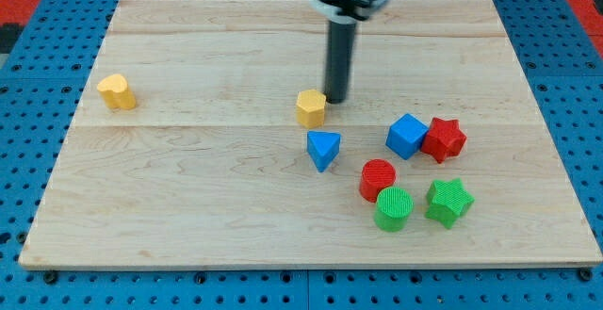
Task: Slide the yellow hexagon closer to yellow heart
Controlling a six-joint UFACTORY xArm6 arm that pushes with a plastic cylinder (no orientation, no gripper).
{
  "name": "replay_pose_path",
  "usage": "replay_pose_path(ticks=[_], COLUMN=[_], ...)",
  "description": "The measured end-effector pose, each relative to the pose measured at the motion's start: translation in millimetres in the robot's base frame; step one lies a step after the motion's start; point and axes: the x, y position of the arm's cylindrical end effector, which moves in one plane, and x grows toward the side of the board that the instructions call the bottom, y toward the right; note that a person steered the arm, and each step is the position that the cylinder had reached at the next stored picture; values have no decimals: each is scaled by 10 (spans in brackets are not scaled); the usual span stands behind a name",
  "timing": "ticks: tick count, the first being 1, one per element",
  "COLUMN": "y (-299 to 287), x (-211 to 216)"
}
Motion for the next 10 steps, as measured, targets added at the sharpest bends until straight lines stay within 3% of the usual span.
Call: replay_pose_path(ticks=[1, 3, 4, 6, 8, 9, 10], y=[-888, 181, 398, -1391, -870, -887, -1590], x=[-123, 10, 399, 417, 514, 337, 241])
